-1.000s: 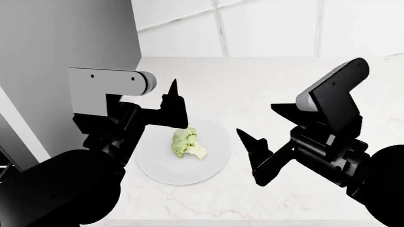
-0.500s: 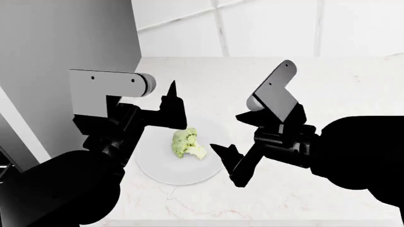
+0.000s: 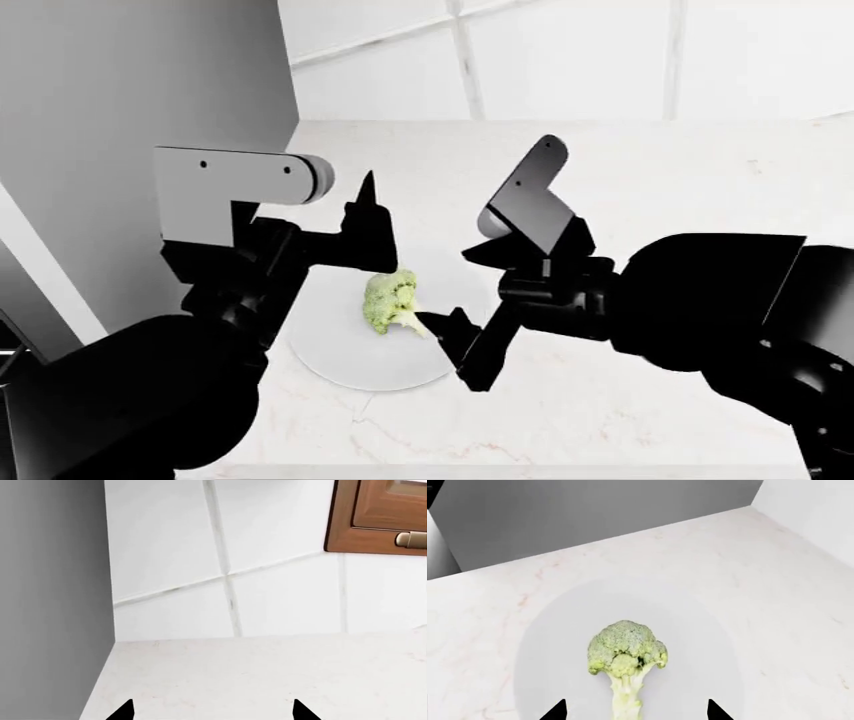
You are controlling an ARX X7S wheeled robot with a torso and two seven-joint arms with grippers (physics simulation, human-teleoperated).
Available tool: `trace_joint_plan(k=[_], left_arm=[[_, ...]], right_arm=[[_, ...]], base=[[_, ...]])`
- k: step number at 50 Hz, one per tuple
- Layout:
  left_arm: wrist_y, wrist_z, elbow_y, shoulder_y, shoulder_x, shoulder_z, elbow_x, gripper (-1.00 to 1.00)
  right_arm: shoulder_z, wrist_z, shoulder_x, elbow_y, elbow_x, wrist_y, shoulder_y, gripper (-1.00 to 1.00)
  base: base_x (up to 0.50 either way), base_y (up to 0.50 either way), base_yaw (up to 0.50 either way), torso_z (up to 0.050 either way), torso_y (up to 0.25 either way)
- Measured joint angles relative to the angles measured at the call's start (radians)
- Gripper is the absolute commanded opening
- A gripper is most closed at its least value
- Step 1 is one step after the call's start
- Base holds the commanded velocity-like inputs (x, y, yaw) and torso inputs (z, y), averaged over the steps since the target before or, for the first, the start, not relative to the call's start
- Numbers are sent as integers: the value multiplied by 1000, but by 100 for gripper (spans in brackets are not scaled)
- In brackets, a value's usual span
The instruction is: Place the broccoli on the top rack of the oven.
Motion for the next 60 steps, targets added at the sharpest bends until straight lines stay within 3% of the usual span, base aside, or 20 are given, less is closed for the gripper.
trace_joint_plan(k=[60], left_arm=[[54, 7, -32, -4, -27, 41, 9, 100]], right_arm=[[-185, -162, -104, 209, -159, -132, 63, 100]], base=[[0, 0, 0, 0, 0]])
